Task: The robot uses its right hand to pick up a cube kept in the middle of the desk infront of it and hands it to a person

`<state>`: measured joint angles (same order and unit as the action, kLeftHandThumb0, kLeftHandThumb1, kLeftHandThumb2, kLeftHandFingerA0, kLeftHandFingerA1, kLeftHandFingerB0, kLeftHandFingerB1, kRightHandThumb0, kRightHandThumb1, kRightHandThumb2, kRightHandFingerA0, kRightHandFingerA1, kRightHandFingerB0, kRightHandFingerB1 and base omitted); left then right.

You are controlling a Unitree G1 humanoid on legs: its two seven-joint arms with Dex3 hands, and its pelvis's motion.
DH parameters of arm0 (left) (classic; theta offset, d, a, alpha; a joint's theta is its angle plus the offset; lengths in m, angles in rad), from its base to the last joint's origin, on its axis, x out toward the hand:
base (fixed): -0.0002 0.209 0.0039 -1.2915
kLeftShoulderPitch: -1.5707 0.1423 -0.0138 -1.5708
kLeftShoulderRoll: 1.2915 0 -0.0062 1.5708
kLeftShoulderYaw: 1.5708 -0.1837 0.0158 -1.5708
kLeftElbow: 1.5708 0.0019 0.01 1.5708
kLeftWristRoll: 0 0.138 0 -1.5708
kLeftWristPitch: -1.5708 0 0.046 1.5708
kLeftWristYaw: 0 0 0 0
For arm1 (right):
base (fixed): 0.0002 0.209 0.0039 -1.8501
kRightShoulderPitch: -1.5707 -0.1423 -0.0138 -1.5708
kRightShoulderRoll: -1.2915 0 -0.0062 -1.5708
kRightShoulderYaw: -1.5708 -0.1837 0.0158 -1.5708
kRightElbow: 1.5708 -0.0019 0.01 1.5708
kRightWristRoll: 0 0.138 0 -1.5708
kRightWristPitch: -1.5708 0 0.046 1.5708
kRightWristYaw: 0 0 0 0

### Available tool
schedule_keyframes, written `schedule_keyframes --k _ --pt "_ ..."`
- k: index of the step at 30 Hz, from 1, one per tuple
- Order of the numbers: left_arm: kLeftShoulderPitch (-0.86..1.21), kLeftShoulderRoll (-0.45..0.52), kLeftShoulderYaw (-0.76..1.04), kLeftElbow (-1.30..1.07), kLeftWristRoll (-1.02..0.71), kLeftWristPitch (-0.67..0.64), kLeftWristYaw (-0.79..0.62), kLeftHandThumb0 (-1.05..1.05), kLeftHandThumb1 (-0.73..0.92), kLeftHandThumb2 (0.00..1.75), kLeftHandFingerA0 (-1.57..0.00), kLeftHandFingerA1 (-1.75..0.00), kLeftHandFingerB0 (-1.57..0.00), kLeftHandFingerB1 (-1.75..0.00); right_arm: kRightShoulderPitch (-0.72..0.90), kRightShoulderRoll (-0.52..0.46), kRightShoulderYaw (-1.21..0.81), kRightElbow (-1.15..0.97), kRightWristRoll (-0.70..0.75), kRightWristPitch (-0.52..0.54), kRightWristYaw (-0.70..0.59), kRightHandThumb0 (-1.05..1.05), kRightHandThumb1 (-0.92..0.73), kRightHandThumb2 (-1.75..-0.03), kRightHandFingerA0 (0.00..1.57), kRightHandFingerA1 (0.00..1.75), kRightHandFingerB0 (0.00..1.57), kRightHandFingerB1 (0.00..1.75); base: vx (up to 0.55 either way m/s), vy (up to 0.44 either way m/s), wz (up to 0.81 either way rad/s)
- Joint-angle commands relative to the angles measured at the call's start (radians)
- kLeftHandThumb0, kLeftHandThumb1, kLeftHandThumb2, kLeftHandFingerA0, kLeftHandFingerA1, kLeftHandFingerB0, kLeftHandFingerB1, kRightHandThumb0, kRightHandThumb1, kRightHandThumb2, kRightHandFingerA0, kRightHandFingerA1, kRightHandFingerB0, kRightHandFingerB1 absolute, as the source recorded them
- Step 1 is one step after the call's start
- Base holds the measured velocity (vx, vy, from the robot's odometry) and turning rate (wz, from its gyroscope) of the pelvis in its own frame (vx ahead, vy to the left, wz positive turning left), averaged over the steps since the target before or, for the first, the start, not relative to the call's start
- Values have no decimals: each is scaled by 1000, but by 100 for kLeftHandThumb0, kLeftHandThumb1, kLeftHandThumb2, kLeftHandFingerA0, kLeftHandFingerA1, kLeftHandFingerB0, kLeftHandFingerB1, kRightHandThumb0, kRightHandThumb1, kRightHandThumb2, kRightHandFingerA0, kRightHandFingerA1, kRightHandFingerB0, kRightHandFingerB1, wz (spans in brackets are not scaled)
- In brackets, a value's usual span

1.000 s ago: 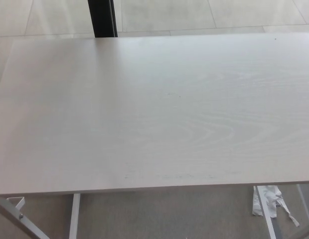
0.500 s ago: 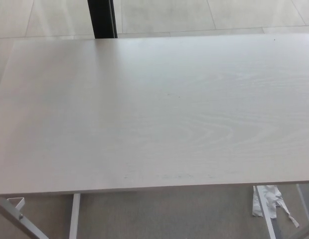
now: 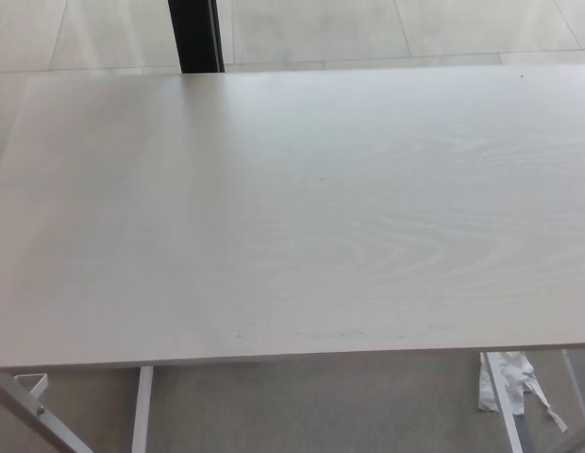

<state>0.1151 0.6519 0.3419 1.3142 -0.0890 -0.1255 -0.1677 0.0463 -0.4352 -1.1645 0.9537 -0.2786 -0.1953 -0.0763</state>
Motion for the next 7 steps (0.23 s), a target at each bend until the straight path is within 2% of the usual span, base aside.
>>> schedule_keyframes --k 1,2,3,4,5,7 --pt "7 31 -14 8 25 -6 18 -71 81 64 -62 -59 -60 -42 -38 -16 -62 178 297 133 59 -47 -68 -60 60 80 35 37 0 0 0" --pt "6 30 -13 8 24 -3 19 -71 81 64 -62 -59 -60 -42 -38 -19 -60 178 302 133 63 -47 -68 -60 60 80 35 37 0 0 0" --pt "2 28 -11 9 22 3 26 -72 80 64 -63 -60 -61 -42 -40 -22 -56 182 308 137 71 -51 -55 -87 58 77 30 50 0 0 0" --pt "4 26 -12 9 22 -2 25 -73 80 64 -63 -60 -60 -42 -37 -23 -58 182 315 136 82 -53 -55 -87 57 78 30 50 0 0 0" --pt "10 26 -17 9 28 -9 22 -72 81 64 -64 -61 -59 -42 -30 -31 -48 196 314 134 99 -48 -68 -60 54 66 34 37 0 0 0" --pt "10 27 -21 9 32 -10 22 -72 81 64 -63 -60 -58 -41 -29 -37 -34 207 312 129 104 -49 -68 -60 55 66 34 37 0 0 0"
